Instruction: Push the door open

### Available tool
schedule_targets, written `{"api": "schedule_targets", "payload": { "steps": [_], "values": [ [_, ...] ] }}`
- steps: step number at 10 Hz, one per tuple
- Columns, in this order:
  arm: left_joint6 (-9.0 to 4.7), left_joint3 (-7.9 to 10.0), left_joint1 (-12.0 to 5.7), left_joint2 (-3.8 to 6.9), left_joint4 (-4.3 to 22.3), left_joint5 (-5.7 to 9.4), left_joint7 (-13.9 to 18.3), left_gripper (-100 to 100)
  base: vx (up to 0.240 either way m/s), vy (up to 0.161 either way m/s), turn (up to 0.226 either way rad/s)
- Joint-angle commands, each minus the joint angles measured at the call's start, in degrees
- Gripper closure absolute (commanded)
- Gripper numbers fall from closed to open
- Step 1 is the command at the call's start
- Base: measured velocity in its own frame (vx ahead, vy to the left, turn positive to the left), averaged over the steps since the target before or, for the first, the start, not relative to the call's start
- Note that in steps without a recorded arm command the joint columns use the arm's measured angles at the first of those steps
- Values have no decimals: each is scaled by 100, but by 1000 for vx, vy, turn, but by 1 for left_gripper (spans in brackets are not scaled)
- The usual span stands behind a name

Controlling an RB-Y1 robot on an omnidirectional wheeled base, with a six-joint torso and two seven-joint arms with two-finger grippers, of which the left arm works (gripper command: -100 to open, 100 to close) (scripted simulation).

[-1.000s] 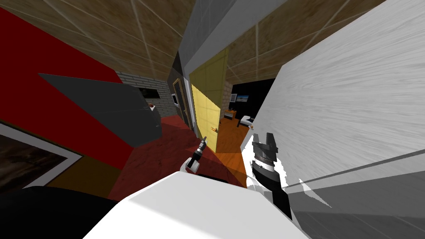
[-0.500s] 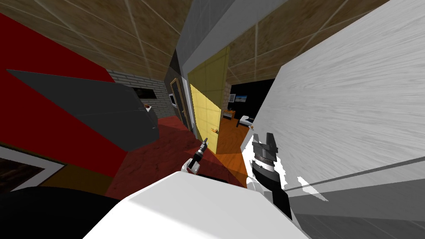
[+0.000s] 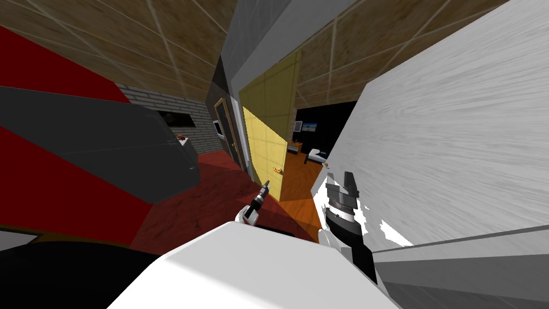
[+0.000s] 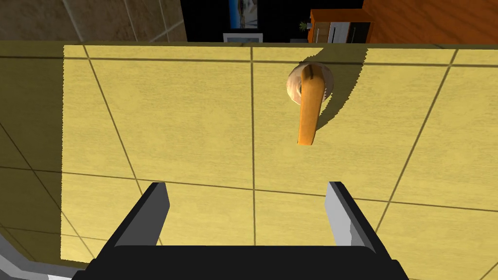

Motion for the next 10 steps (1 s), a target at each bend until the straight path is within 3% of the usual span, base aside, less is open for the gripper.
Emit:
{"api": "schedule_targets", "payload": {
  "steps": [1, 7, 10],
  "values": [
    [-20, -83, -74, -3, 210, -16, 25, -100, 83, 116, -105],
    [-132, -232, -292, -32, 771, -41, 65, -100, 75, 92, -58],
    [-216, -344, -455, -61, 1191, -59, 96, -100, 75, 98, -79]
  ]
}}
